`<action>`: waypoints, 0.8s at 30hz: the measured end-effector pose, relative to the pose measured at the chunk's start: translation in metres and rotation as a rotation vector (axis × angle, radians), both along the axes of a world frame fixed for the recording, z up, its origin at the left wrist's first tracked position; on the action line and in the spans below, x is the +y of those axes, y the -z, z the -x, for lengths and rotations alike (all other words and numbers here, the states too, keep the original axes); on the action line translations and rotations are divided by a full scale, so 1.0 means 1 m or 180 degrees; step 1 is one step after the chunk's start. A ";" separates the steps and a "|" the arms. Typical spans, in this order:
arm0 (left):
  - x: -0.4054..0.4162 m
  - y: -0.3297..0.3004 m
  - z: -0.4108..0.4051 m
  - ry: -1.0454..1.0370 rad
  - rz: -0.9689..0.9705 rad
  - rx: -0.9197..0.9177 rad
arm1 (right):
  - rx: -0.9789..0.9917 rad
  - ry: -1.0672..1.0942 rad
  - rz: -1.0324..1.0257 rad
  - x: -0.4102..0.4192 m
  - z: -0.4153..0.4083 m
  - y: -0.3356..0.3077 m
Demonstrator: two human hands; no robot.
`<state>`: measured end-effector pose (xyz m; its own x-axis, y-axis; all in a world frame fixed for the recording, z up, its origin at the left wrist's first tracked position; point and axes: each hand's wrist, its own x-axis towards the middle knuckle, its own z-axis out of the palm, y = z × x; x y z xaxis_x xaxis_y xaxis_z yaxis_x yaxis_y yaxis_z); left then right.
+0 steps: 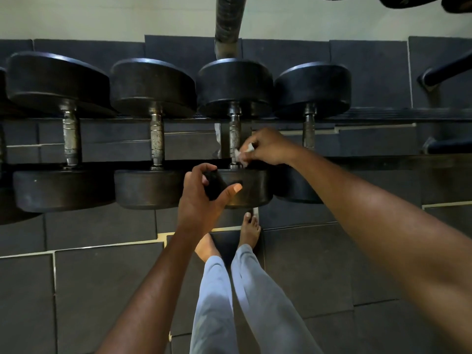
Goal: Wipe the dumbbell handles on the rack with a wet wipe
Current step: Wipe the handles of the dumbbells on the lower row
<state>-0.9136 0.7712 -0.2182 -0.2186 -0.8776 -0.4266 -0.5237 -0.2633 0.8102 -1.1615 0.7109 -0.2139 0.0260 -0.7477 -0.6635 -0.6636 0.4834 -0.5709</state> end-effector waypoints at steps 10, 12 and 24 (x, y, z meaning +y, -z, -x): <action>0.002 -0.002 0.000 0.0005 0.0005 0.0023 | 0.2175 -0.2145 0.1572 -0.056 -0.037 -0.022; 0.003 -0.002 0.000 -0.0019 0.0001 0.0058 | 0.2286 -0.2310 0.1443 -0.059 -0.039 -0.021; 0.007 0.000 0.002 -0.0098 0.0054 0.0048 | 0.2352 -0.2478 0.0333 -0.078 -0.060 -0.021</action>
<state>-0.9161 0.7778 -0.2179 -0.1977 -0.8911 -0.4085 -0.5032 -0.2654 0.8224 -1.1016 0.6325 -0.1931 0.1381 -0.7527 -0.6437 -0.9651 -0.2483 0.0834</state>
